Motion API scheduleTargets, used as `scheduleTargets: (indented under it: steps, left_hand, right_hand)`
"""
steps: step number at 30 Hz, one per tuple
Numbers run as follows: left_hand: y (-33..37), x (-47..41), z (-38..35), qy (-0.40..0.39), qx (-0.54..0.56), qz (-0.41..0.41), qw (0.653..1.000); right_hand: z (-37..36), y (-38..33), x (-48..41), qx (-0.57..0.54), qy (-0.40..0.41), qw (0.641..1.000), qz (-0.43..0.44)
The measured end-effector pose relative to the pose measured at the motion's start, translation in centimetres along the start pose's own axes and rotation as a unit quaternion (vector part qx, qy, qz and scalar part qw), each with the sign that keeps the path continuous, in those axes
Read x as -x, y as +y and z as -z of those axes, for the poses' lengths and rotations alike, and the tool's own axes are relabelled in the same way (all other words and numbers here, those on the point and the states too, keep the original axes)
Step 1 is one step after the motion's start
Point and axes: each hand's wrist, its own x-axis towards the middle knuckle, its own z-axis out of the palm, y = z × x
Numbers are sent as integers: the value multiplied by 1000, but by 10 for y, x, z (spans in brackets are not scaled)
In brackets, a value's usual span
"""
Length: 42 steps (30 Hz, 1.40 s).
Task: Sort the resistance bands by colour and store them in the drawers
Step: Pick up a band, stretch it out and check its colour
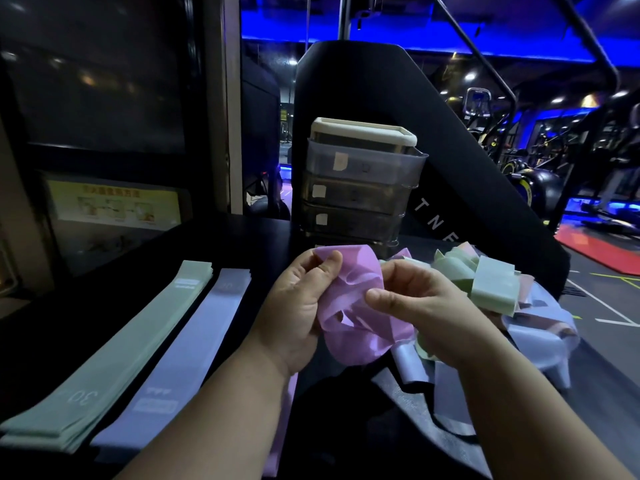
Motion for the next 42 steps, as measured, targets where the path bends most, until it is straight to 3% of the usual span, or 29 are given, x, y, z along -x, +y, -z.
scheduleTargets:
  steps: [3,6,11,17,23,32,37,42]
  left_hand:
    - [4,3,-5,21,34,8,999]
    - [8,5,-8,47,34,21,998]
    - [11,7,-8,75,4,45,996]
    - [6,5,-3,76,-95,95,988]
    - [-11,-3,7,114,-302,24,946]
    - [-17,0,9,24,-434,-3,901]
    - [-19,1,2,-30,-387,2,922]
    - [-20,0,4,-36,-341,-2,939]
  right_hand:
    - [0,5,-1,61,-16,998,-15]
    - [0,6,-1,110,32,993,-6]
    - [18,-3,4,-23,77,997,1]
    - [30,-13,8,-154,153,976,-16]
    - [27,-8,3,-138,229,963,-20]
    - [9,-4,0,-4,194,980,-41]
    - [1,-2,-2,86,186,978,-42]
    - [3,-3,-2,74,170,982,-44]
